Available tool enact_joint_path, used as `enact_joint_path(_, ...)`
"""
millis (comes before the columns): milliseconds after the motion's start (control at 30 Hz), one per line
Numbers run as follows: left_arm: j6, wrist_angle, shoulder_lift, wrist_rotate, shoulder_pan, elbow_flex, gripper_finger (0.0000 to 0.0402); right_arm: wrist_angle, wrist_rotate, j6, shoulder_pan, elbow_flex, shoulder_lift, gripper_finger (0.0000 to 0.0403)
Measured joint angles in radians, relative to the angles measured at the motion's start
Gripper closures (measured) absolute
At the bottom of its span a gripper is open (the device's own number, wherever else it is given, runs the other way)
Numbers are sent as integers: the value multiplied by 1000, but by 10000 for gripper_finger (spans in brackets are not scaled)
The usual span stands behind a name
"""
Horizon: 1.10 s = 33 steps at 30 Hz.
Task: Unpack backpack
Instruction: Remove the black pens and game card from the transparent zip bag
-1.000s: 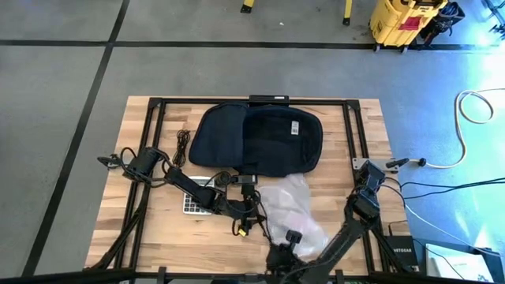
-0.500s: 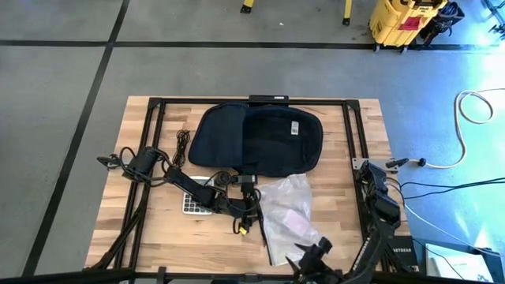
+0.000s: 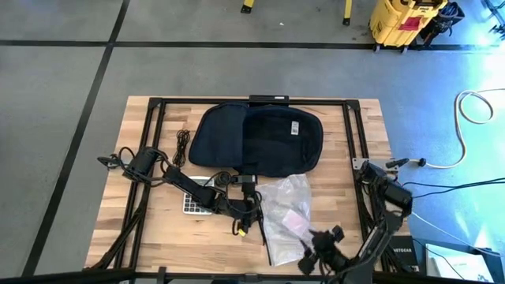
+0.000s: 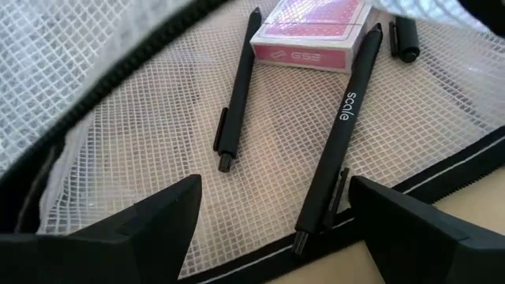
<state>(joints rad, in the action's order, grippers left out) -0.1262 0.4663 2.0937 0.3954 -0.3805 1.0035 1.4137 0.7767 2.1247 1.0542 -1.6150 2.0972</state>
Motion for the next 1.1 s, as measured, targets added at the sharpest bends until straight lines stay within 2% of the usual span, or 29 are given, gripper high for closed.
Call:
enact_joint_path(233,-51,-71,-1,11,-14,0,92,-27,13,9,-54,212,-208,205)
enact_joint_path(400,-51,-79,-1,10,-14,0,92,-6,-121,21,-54,342,-334,205)
enact_joint_path(467,-55,-77,-1,12,-14,0,92,-42,-116,80,-52,432,-388,205)
enact_joint_path(567,-57,-72,-1,11,-14,-2,92,-299,-81,78,-56,618,-477,205)
enact_joint_path(733,-65,-61,-1,11,-16,-4,92,-761,114,-11,-60,894,-619,205)
enact_joint_path(867,-71,-61,-1,12,-19,-4,92,-886,167,-9,-60,1004,-659,205)
enact_joint_path(933,-71,-62,-1,13,-19,-4,92,-879,166,14,-60,1033,-659,205)
enact_joint_path(1100,-62,-63,-1,13,-20,-4,92,-987,184,9,-60,1081,-658,205)
